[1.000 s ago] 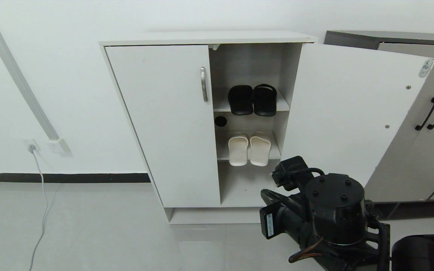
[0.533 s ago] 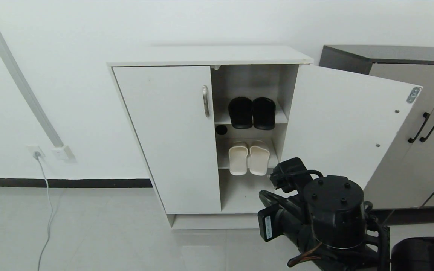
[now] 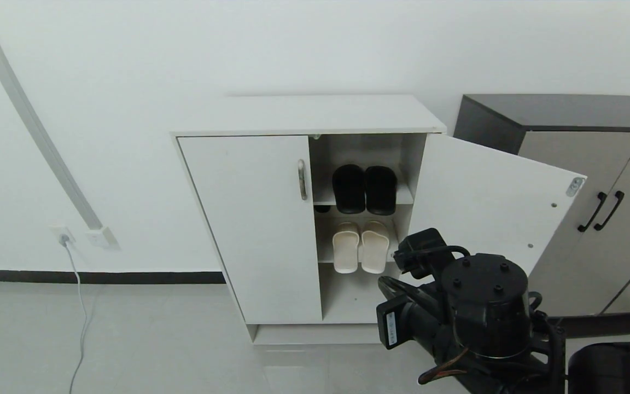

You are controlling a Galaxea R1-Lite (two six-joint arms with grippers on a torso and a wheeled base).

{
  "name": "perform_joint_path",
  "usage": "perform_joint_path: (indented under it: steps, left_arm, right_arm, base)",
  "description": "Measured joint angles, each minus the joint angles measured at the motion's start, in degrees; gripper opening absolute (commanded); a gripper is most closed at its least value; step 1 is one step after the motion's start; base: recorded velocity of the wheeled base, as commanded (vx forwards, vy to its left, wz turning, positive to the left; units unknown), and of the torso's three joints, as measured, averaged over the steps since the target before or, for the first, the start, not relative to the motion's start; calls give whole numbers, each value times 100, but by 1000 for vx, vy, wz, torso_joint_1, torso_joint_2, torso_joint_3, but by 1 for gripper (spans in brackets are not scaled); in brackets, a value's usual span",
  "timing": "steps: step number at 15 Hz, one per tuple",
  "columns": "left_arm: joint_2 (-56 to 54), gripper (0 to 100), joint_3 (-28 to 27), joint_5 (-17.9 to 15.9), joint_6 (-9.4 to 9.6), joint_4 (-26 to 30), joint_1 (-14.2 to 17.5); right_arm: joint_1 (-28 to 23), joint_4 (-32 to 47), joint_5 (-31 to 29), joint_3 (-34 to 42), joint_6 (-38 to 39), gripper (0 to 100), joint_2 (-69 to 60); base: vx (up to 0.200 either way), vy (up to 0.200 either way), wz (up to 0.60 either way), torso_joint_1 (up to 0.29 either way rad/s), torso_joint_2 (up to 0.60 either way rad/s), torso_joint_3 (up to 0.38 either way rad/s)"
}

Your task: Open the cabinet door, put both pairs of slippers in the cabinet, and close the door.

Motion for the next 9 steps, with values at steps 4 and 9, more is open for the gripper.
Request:
perform_joint_path:
  steps: [4,9]
  left_arm:
    - [0,0,-2,0,0,0,0]
    - [0,0,-2,-1,2,-2,0]
  right_arm:
    - [0,-7,0,22,-50,0,0]
    - [0,-5,0,38,-63,0,0]
  base:
    - [0,0,0,177,-494,-321]
    - [0,0,0,203,-517,-313]
